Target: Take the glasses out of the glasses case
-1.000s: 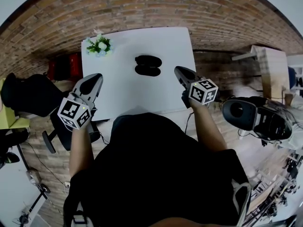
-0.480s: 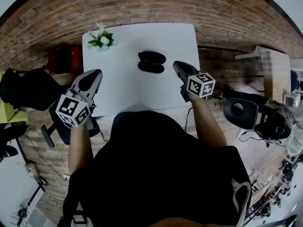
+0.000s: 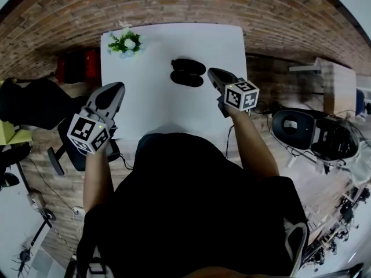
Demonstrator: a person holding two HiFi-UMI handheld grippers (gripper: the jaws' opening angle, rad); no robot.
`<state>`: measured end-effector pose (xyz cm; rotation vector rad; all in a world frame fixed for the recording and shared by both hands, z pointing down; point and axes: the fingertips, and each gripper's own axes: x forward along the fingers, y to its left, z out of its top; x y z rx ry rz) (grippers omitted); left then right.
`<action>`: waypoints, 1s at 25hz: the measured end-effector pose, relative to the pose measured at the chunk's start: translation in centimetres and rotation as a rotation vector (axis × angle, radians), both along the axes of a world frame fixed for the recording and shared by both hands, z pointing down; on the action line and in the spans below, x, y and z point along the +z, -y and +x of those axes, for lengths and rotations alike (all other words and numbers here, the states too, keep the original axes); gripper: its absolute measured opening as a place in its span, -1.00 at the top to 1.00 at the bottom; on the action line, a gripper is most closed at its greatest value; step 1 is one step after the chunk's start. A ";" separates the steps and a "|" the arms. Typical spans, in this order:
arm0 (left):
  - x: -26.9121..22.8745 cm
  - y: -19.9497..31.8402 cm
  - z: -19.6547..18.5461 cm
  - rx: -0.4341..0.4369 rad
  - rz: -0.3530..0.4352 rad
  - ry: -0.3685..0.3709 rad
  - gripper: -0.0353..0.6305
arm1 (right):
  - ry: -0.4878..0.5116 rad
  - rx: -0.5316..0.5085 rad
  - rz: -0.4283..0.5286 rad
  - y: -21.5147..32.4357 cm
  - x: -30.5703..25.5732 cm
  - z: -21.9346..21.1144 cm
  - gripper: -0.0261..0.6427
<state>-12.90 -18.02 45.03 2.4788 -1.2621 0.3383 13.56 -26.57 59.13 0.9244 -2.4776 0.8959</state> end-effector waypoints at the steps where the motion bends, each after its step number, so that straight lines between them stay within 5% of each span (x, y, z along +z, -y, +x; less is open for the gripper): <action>1: 0.1 0.0 -0.1 -0.004 -0.002 -0.001 0.84 | -0.008 -0.005 -0.003 0.2 0.4 -0.1 0.85; 25: 2.2 -0.7 -3.2 -0.077 -0.032 -0.027 0.84 | -0.173 -0.092 -0.102 2.1 8.8 -3.1 0.85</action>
